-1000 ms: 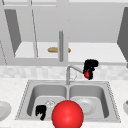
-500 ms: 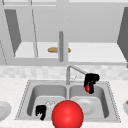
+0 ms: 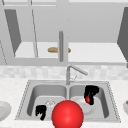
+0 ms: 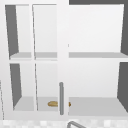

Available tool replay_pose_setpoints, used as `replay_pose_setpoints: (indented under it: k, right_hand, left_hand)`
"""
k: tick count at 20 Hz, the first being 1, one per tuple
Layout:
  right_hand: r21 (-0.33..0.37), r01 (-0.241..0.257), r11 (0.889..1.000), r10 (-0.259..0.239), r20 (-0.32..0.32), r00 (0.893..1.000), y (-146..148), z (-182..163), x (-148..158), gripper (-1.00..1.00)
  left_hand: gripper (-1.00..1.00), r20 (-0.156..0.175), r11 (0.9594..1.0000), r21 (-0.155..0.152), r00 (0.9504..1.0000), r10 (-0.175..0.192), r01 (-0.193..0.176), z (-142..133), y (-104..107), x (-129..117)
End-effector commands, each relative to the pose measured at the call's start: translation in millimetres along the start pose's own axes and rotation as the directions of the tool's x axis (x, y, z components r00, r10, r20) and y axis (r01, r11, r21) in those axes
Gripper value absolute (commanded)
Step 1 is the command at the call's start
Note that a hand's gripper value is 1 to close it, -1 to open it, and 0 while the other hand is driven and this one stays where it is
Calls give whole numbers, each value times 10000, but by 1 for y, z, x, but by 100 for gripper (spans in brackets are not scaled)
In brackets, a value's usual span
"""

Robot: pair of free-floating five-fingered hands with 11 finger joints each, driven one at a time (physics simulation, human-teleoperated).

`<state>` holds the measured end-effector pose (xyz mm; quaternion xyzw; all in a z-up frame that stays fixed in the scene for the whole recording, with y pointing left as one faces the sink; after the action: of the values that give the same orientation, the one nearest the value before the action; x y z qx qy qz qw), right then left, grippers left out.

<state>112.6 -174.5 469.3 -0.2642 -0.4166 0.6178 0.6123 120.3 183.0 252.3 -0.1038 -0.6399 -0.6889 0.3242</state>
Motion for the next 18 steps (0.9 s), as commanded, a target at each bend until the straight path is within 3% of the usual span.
replay_pose_setpoints:
  k: [1,8,18]
  right_hand:
    - [-313,216,9993,-226,-317,9992,15,-33,-9,100]
    - [129,63,9999,-60,-248,9997,40,-110,-22,100]
    - [69,-85,9999,86,-151,9998,64,-219,-41,100]
  left_hand:
    - [0,0,10000,0,10000,0,0,0,0,0]
    - [0,0,10000,0,10000,0,0,0,0,0]
    - [0,0,10000,0,10000,0,0,0,0,0]
